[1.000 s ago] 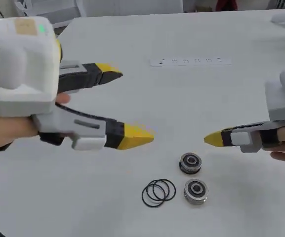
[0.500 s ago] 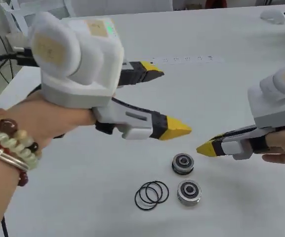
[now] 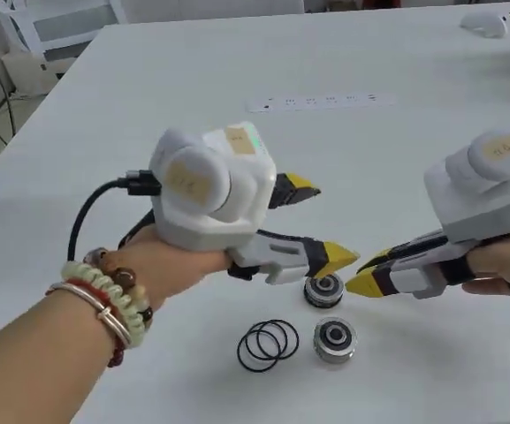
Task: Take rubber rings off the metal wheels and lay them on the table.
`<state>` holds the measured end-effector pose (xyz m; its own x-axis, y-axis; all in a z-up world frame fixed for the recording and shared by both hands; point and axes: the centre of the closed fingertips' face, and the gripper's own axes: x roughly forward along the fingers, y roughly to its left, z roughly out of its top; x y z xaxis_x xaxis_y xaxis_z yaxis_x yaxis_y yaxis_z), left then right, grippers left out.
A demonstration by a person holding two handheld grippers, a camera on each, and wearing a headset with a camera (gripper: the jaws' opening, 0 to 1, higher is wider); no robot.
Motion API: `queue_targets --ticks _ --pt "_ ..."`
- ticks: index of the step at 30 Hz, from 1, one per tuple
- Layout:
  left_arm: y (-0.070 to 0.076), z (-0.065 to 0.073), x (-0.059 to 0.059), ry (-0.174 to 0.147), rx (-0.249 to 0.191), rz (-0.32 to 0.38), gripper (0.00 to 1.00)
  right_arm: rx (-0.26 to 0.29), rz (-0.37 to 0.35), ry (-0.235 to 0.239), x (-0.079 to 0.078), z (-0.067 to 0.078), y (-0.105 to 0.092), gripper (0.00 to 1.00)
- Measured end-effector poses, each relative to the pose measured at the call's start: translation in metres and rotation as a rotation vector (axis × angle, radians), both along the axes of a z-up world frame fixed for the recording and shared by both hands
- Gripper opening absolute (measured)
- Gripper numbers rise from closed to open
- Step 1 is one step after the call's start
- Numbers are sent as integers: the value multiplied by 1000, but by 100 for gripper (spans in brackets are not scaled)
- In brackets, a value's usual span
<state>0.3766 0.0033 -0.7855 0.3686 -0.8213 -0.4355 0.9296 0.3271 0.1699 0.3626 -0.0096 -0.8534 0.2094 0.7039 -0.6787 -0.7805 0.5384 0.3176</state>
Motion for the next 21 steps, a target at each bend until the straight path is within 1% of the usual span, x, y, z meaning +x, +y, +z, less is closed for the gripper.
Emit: queue_targets --ticks 1,3,4,6,8,10,12,15,16,19,21 --pt "0 -4 -1 8 1 -5 43 0 4 0 0 0 1 17" --pt "-1 -13 -3 47 -10 -2 39 -5 18 2 -3 -3 2 16" --pt "-2 -17 -2 57 -7 -1 37 -9 22 2 -3 -4 2 16" --pt "-2 -24 0 61 5 10 36 -14 30 -5 -5 -5 3 15" --pt "-3 -31 0 67 17 18 35 -8 43 -6 -6 -5 5 14" --pt "-6 -36 -6 86 24 -3 34 -7 52 -8 -7 -5 6 14" --pt "-8 -42 -11 101 39 -18 34 -10 63 -2 -10 -6 7 16" --pt "-7 -47 -12 99 53 -18 33 -29 86 -5 -13 -10 8 17" --pt "-6 -48 -12 107 52 -14 32 -31 90 -8 -14 -10 8 17" --pt "-4 -51 -11 114 55 -2 26 -22 95 -16 -14 -9 10 19" --pt "-2 -56 -10 114 81 12 22 -13 104 -19 -15 -9 13 20"
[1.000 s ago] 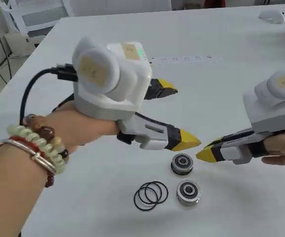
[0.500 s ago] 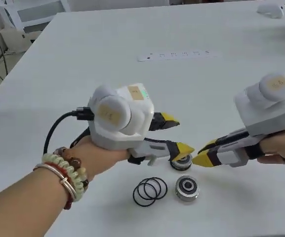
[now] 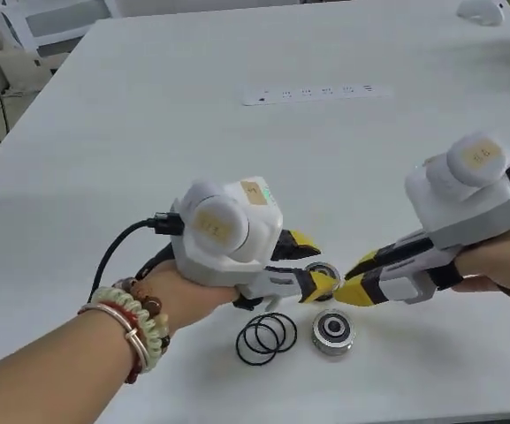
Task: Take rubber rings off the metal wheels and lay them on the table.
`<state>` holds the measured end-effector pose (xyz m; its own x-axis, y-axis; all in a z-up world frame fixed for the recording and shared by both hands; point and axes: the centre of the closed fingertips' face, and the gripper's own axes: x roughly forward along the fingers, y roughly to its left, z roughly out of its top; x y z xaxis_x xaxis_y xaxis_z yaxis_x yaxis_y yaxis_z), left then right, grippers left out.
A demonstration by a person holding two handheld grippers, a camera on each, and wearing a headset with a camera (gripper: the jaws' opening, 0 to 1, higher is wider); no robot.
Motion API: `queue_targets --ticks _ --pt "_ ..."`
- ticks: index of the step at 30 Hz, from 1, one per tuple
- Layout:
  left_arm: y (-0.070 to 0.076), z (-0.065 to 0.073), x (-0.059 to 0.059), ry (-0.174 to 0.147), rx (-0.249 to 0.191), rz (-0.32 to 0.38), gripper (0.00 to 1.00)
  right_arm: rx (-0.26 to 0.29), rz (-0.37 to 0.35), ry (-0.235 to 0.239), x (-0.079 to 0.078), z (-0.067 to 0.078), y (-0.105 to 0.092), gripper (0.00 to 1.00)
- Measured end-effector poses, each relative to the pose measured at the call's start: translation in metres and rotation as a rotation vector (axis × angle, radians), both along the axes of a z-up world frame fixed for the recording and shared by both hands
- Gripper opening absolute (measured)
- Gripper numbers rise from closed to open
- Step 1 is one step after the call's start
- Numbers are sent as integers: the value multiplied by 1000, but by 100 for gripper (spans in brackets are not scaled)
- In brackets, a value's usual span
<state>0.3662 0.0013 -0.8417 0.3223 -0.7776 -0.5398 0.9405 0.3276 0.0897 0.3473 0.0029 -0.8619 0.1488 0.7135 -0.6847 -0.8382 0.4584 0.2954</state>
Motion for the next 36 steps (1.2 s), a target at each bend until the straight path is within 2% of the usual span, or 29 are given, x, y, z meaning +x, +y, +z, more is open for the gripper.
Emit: queue_targets --ticks 4,7,9,15,21,25,29,33,36 --pt "-1 -1 -3 16 -11 -5 21 -9 21 -24 -2 -2 2 22" --pt "-4 -6 -9 17 9 -28 20 -6 27 -41 -1 -1 4 23" --pt "-3 -5 -8 16 4 -24 19 -11 34 -53 -1 -3 3 24" --pt "-2 -5 -6 41 -13 -3 19 -7 48 -76 2 -3 5 25" --pt "2 -4 -1 84 -53 50 14 9 46 -95 6 -1 7 23" --pt "1 -4 -3 67 -46 40 14 -7 59 -95 4 -5 7 23" --pt "2 -4 -3 77 -65 49 14 0 58 -97 3 -4 9 24" --pt "2 -4 -4 81 -79 54 13 -2 66 -139 8 -3 10 22" --pt "3 -5 -4 78 -83 61 14 -26 78 -146 8 -6 8 20"
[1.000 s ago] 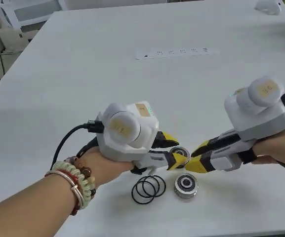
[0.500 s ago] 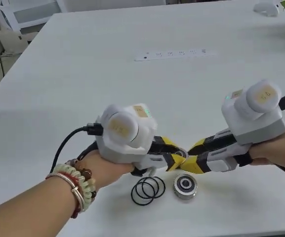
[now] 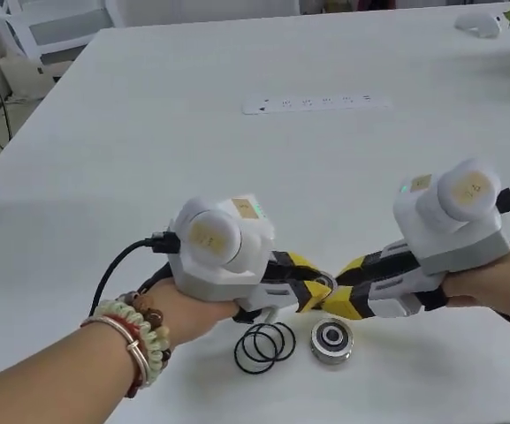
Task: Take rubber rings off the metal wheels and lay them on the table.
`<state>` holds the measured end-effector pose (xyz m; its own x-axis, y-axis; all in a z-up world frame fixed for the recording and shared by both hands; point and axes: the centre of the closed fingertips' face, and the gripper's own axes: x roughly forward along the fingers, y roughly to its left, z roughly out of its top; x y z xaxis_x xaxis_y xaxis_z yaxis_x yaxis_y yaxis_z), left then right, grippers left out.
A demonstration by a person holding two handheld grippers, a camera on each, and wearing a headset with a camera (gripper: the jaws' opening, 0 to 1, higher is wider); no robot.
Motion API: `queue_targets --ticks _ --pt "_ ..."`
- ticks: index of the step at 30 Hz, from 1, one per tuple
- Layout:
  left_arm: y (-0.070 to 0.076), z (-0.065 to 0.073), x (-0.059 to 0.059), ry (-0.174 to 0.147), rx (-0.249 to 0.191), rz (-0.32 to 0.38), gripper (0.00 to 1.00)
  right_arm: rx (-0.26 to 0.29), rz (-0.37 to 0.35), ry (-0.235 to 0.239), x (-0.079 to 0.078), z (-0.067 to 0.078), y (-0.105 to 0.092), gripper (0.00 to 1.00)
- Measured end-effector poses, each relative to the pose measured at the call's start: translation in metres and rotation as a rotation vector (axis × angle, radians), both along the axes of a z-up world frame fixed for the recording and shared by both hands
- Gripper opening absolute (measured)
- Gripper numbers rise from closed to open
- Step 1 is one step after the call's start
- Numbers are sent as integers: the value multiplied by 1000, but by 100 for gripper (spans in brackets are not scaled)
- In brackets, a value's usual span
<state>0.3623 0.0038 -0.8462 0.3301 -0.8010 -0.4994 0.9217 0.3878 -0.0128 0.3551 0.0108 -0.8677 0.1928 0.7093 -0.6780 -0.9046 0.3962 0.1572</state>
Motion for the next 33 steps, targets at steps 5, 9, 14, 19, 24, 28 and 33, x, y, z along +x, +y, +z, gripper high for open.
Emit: queue_targets --ticks 5,9,14,19,24,28,33 --pt "0 0 0 -2 -7 4 14 -23 28 -31 -1 0 -1 17" --pt "1 0 0 -1 -8 8 14 -37 41 -48 -1 0 -2 16" --pt "1 1 0 22 -28 25 13 -43 44 -51 0 0 -2 15" --pt "2 1 0 30 -39 31 13 -84 6 -87 7 -2 -11 0" --pt "1 0 0 33 -43 34 13 -80 29 -55 3 -3 -9 0" --pt "1 0 0 29 -42 31 13 -66 -36 7 3 -4 -10 0" --pt "1 0 -2 -11 -16 12 14 -20 -153 109 7 -4 -13 0"
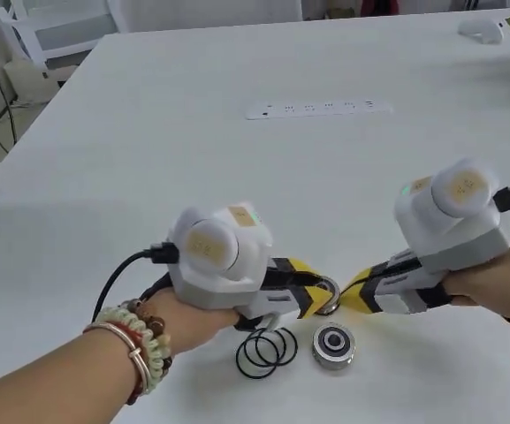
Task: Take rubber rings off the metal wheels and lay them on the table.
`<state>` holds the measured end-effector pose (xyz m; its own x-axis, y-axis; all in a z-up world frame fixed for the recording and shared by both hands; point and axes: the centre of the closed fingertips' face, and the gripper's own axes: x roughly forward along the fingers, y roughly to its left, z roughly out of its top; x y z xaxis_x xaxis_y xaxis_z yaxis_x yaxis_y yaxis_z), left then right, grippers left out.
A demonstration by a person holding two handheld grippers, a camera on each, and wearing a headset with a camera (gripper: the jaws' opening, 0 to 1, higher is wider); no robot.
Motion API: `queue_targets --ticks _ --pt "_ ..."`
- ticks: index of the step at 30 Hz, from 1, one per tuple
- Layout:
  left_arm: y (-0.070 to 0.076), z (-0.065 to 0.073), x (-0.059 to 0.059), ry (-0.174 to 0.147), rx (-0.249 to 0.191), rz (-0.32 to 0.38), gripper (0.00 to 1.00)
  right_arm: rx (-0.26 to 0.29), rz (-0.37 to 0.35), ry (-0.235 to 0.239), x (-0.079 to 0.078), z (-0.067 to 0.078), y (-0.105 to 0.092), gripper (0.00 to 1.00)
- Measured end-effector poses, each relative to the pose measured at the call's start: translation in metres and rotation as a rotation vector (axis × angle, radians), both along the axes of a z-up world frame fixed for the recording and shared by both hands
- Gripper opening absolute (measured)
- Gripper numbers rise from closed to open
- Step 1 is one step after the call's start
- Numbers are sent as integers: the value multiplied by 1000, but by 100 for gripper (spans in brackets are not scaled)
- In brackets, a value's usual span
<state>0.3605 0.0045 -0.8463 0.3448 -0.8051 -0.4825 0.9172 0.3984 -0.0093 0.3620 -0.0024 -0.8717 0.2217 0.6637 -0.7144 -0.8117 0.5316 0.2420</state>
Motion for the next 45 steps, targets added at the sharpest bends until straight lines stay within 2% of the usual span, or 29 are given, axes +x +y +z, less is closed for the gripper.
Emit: queue_targets --ticks 2,3,7,9,12,15,24,25,26,27,29,31,32,33,34,45 --pt "0 0 0 -3 3 -1 14 30 -69 80 -1 0 -1 0" --pt "0 0 0 -2 2 0 14 44 -84 98 -1 1 0 0" --pt "0 0 0 -3 0 -4 14 44 -60 88 -6 3 1 0" --pt "-1 0 -2 -25 15 -16 14 36 -60 86 -7 3 3 0" --pt "-1 0 -1 -17 10 -12 14 34 -87 104 -7 3 1 0" --pt "0 0 0 -14 6 -8 14 60 -146 145 -5 4 0 0" --pt "0 0 0 -13 4 0 14 157 -240 212 0 12 -5 0" --pt "0 0 0 -13 3 1 14 209 -266 200 6 18 -2 0" --pt "0 0 0 -13 4 1 14 240 -275 232 5 23 0 0" --pt "0 0 0 -14 3 2 14 234 -280 254 3 21 -3 0" --pt "0 0 0 -10 0 4 14 226 -272 234 4 19 -3 0" --pt "0 0 0 -11 1 5 14 244 -271 249 3 21 -1 0" --pt "9 -10 -9 34 74 -15 14 240 -270 245 3 21 -1 0" --pt "5 -2 0 3 -2 28 14 241 -268 245 2 21 -1 0" --pt "6 -5 -2 11 8 13 14 240 -268 245 2 21 -1 0" --pt "2 -2 2 -9 7 10 13 224 -257 229 2 24 2 0"
